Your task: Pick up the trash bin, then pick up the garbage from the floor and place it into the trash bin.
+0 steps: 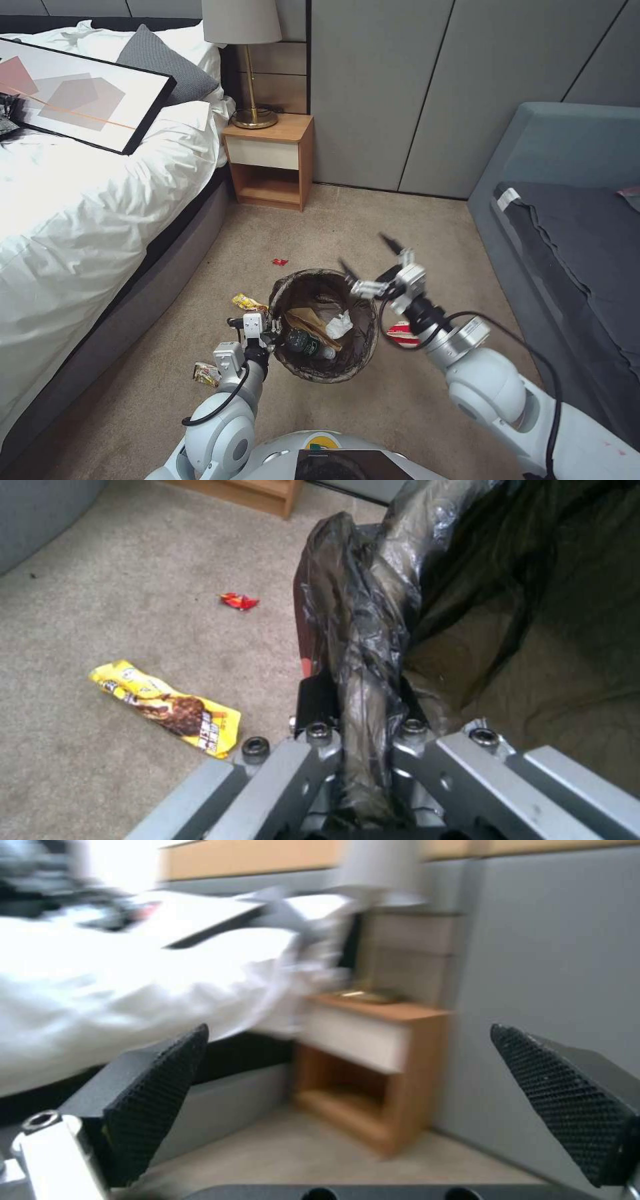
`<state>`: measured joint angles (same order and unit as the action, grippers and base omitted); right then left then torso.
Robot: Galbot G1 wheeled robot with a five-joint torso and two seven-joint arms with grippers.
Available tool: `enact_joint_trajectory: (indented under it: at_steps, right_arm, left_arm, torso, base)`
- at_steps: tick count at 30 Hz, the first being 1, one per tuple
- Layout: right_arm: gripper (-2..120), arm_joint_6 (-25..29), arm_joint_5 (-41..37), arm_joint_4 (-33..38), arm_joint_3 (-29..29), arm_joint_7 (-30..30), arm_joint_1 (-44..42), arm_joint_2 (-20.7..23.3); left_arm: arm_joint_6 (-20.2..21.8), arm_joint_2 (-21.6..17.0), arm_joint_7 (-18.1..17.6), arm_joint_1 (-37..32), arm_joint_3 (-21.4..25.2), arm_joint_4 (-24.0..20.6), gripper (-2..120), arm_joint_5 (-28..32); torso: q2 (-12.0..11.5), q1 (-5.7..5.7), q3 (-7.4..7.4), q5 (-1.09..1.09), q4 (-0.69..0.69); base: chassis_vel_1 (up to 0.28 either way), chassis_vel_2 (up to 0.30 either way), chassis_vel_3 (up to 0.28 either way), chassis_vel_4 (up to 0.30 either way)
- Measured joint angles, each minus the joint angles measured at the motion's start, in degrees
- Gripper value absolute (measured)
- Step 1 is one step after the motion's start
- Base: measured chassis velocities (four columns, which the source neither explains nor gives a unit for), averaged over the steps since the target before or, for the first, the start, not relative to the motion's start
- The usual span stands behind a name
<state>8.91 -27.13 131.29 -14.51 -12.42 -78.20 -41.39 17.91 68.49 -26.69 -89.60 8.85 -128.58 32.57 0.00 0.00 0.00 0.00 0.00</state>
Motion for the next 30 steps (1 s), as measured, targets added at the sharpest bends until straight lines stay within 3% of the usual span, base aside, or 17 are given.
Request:
enact_joint_trajectory:
  at_steps: [5,7,12,14,16,23,30]
  right_arm:
    - [100,-3.46,0.05,0.77,-6.77,-4.73,-2.19,-3.04]
    - [100,-6.56,0.7,1.27,-12.04,-7.99,-4.98,-5.4]
    - [100,-7.42,2.74,1.14,-16.62,-9.69,-8.93,-7.77]
    - [100,-7.41,7.0,0.0,-19.55,-10.08,-13.62,-11.06]
    - [100,-7.2,8.36,-0.39,-20.03,-10.21,-14.63,-12.1]
    - [100,-2.81,18.11,-4.28,-21.56,-10.96,-20.95,-22.08]
    - [100,0.72,22.26,-7.47,-20.97,-10.74,-23.78,-28.91]
  left_arm:
    - [-0.14,-0.01,0.07,-0.01,0.06,0.12,2,-0.07]
    - [-0.2,-0.14,0.12,-0.04,0.1,0.23,2,-0.09]
    - [-0.35,-0.38,0.21,-0.07,0.31,0.31,2,-0.18]
    - [-0.55,-0.57,0.31,-0.07,0.54,0.58,2,-0.35]
    - [-0.57,-0.58,0.32,-0.08,0.57,0.63,2,-0.38]
    - [-0.78,-0.79,0.45,-0.1,0.96,0.69,2,-0.45]
    - [-0.96,-0.72,0.48,-0.17,1.08,0.69,2,-0.55]
  torso:
    - [0.0,0.0,0.0,0.01,-0.01]
    - [0.0,0.0,0.0,0.0,0.0]
    - [0.0,0.0,0.0,-0.01,-0.01]
    - [0.0,0.0,0.0,0.0,-0.02]
    - [0.0,0.0,0.0,0.0,-0.01]
    - [0.0,0.0,0.0,0.0,-0.01]
    - [0.0,0.0,0.0,-0.01,-0.01]
  base:
    - [0.0,0.0,0.0,0.0]
    - [0.0,0.0,0.0,0.0]
    - [0.0,0.0,0.0,0.0]
    - [0.0,0.0,0.0,0.0]
    - [0.0,0.0,0.0,0.0]
    - [0.0,0.0,0.0,0.0]
    - [0.0,0.0,0.0,0.0]
